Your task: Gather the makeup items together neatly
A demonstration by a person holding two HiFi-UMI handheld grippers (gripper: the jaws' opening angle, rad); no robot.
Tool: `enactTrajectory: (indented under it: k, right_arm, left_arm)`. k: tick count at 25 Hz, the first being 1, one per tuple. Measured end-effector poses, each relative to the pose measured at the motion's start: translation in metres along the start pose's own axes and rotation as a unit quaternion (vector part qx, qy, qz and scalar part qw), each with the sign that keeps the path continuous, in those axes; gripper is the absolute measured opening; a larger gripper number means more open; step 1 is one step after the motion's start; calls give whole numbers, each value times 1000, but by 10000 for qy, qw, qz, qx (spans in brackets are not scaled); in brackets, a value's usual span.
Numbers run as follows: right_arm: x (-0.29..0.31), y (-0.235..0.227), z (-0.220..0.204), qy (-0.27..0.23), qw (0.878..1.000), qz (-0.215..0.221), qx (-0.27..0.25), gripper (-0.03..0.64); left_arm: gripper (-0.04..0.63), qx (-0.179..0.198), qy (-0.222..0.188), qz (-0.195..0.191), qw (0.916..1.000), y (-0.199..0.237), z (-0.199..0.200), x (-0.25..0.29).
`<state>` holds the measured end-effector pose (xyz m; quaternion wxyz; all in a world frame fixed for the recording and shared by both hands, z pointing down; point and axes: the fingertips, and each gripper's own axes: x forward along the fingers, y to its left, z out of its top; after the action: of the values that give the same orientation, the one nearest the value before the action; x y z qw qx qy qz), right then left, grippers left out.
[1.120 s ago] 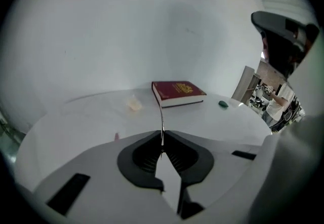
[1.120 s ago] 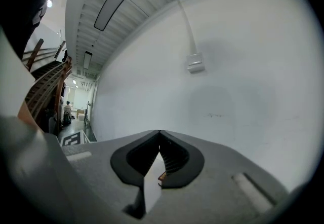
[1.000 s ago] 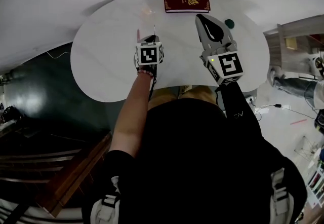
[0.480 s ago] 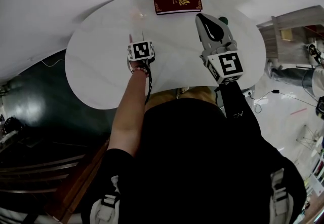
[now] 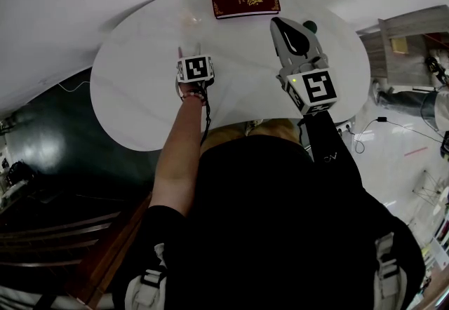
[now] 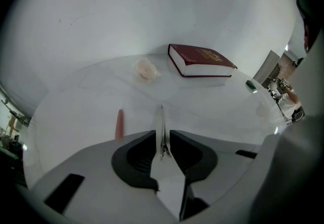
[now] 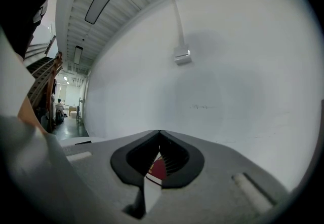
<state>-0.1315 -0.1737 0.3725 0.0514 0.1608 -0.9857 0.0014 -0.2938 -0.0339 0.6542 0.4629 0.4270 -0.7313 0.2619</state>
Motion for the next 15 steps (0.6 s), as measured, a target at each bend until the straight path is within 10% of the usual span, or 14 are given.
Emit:
enactTrajectory:
  k: [7, 15]
  right_arm:
    - [-2, -2, 7, -123, 9999, 14, 47, 5]
    - [-4, 4, 25, -383, 9992, 114, 59, 5]
  left_arm:
    - [87, 152, -152, 8, 9998, -3, 5, -13]
    - [87, 811, -1725, -34, 9817, -23, 68, -91]
